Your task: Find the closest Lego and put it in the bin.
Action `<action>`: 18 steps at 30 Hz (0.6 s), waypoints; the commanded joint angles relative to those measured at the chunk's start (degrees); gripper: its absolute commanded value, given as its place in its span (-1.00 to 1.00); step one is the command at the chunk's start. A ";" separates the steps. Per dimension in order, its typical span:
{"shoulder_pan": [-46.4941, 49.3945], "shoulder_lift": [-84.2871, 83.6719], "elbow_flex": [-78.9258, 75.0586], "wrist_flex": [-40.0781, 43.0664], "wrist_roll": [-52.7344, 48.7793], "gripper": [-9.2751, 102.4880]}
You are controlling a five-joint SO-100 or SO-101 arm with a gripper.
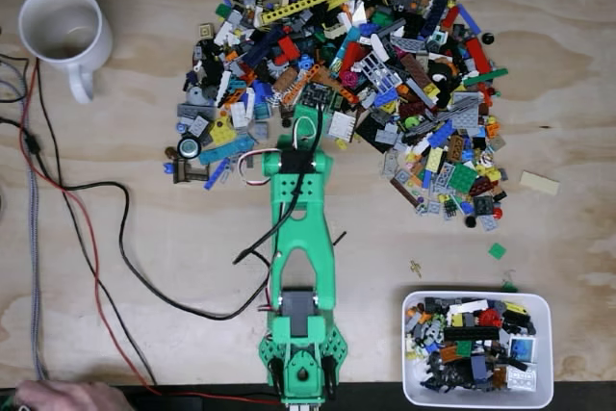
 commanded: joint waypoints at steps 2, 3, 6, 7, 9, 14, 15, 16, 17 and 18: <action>-3.08 -4.92 -9.23 -2.64 1.76 -0.51; -3.69 -6.24 -10.11 -2.81 1.93 -0.51; -5.71 -9.84 -13.18 -3.08 2.99 -0.51; -6.33 -11.07 -14.41 -3.16 3.52 -0.50; -7.56 -13.89 -16.96 -3.08 4.13 -0.50; -9.23 -18.72 -21.27 -4.31 5.27 -0.50; -9.49 -19.16 -21.71 -4.57 5.19 -0.50; -9.67 -19.34 -21.88 -4.83 5.19 -0.50; -9.93 -19.51 -22.06 -4.83 5.10 -0.50; -10.28 -19.60 -22.24 -4.66 5.01 -0.49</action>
